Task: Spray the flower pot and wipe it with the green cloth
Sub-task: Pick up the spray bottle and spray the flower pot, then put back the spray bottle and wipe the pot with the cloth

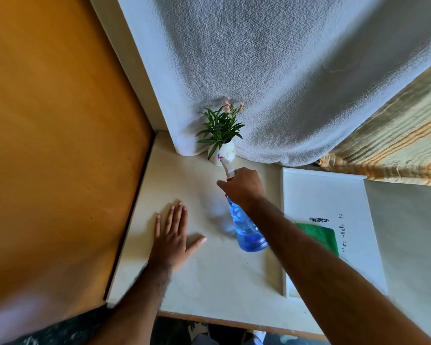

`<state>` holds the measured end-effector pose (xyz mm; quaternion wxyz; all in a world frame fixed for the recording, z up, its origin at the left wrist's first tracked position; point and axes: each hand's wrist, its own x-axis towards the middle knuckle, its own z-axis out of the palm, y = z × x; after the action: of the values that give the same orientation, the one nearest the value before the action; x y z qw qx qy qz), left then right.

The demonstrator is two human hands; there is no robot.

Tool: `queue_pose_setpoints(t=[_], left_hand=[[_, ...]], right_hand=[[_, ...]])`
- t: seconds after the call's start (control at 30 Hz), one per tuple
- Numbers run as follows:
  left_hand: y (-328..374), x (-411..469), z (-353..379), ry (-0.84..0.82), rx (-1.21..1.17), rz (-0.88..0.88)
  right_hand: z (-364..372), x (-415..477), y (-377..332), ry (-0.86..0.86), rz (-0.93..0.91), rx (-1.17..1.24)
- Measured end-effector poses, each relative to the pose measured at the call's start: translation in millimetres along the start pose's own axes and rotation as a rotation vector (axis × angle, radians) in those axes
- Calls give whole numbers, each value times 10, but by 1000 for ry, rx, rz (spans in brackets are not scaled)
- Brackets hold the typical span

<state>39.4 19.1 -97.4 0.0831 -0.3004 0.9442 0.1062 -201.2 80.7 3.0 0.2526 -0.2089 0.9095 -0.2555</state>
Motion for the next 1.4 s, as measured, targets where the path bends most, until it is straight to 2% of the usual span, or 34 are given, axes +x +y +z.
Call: queue_pose_setpoints(t=[0.23,0.43,0.53,0.7,0.8,0.9,1.0,1.23,1.4], left_hand=[[-10,-2,-14,-15,17,-4],[1,-6,-30,-20,11,-2],[-18,2,-46,-25,17,1],[-13,-5,-51,-32,26,4],[-14,-6,-53,-26,26,11],[-11,-9,-47,-24,26,18],[-8,-13,-36,-28,21,27],[14,-3,-65,-56,30,6],[11,12,-64,-67,39,-2]], right_hand=[[-1,14,32,5,40,16],[-105,-64,77,64,-12,75],[-349,-147,103,168,-32,243],[-959,-217,238,436,-131,634],[-1283,-185,436,594,-264,685],[-1437,-112,702,672,-335,622],[-1471,-10,954,697,-337,579],[-1410,137,1370,673,-279,680],[-1387,177,1380,673,-264,724]])
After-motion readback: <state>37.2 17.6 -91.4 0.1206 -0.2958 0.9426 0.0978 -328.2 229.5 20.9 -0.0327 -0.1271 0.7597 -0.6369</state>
